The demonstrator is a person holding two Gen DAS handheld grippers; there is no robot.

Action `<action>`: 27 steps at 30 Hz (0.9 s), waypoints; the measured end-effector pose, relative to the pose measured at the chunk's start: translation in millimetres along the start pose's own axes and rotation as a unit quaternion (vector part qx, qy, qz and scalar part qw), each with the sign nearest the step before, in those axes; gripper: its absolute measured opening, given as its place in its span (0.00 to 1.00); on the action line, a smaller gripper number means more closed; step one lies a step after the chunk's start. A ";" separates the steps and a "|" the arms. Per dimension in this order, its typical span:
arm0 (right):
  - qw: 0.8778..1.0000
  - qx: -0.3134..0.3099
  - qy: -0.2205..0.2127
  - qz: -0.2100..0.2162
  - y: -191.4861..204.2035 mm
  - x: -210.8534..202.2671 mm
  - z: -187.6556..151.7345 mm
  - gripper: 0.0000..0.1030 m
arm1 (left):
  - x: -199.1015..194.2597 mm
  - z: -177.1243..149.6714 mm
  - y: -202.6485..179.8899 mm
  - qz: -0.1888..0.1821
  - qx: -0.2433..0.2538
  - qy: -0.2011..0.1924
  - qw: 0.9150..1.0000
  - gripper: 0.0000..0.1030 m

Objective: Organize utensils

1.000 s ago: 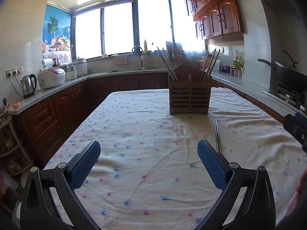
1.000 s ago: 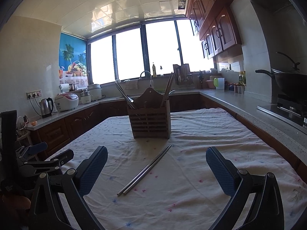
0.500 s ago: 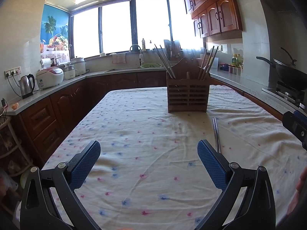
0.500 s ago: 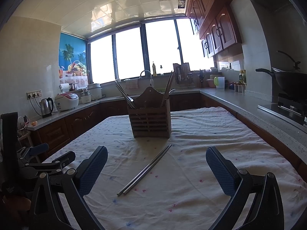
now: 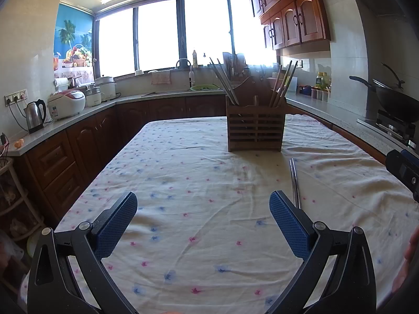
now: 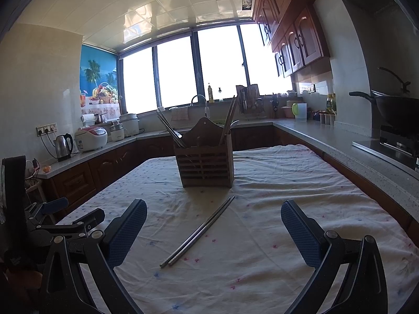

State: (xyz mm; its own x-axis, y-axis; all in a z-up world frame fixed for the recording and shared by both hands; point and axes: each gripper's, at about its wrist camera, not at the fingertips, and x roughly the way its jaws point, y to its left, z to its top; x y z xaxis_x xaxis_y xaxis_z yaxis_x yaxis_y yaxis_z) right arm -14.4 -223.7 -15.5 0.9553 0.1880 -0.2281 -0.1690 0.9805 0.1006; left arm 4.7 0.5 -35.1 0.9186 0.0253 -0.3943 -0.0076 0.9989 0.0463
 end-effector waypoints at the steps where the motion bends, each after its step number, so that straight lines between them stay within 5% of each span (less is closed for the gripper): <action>1: 1.000 0.000 0.000 0.000 0.2 0.1 -0.3 1.00 | 0.1 0.0 0.2 0.000 0.000 0.000 1.000 1.00; 27: 1.000 0.001 0.002 0.000 0.1 1.0 -0.8 1.00 | 1.4 0.5 -0.4 -0.004 -0.001 0.004 1.000 1.00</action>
State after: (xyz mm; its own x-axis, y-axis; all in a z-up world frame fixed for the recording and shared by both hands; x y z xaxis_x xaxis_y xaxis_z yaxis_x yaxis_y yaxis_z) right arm -13.6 -223.4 -16.5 0.9545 0.1881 -0.2313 -0.1683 0.9804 0.1027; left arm 6.2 0.2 -35.2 0.9154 0.0183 -0.4022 -0.0014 0.9991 0.0425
